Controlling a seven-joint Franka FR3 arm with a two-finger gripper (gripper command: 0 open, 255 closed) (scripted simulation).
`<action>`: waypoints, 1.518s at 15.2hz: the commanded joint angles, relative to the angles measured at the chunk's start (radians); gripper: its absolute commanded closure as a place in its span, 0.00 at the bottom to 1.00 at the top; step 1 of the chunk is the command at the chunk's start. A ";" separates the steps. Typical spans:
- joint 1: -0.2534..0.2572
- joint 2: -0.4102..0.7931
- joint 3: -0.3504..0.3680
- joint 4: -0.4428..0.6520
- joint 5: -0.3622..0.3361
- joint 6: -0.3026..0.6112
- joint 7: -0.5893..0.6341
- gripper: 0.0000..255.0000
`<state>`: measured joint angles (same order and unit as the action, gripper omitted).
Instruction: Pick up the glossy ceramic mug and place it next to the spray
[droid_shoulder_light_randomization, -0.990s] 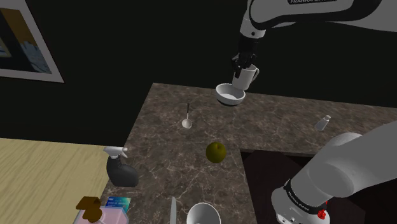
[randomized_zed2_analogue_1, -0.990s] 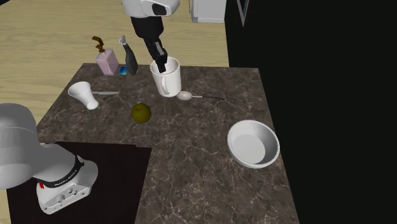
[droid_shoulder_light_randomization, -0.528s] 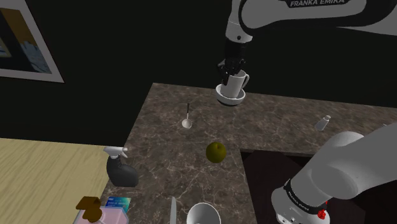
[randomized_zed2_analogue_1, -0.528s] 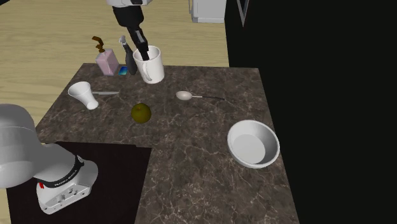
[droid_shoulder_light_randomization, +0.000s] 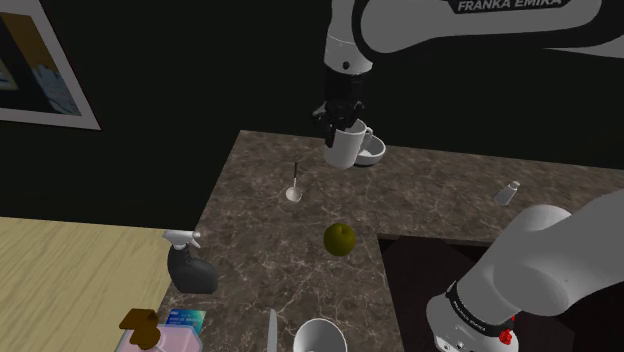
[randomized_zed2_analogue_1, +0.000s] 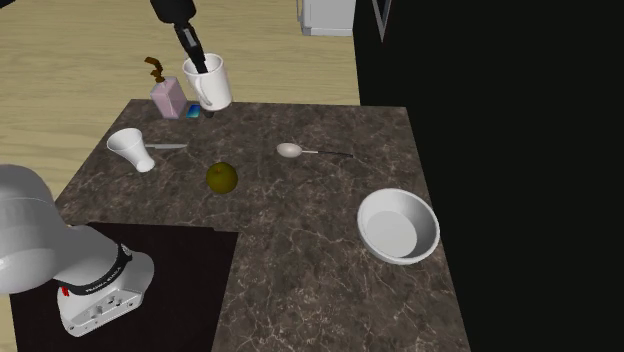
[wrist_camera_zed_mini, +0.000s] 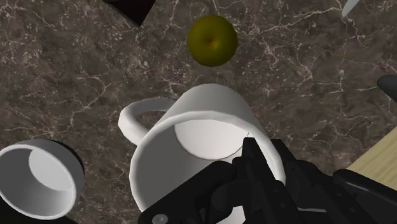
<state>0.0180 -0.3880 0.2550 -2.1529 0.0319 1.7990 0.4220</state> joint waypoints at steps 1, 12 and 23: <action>0.016 0.016 0.036 0.018 0.008 -0.002 0.051 1.00; 0.094 0.194 0.241 0.206 -0.008 -0.024 0.347 1.00; 0.233 0.537 0.412 0.555 -0.190 -0.106 0.687 1.00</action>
<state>0.2325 0.1141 0.6560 -1.6386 -0.1359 1.7081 1.0775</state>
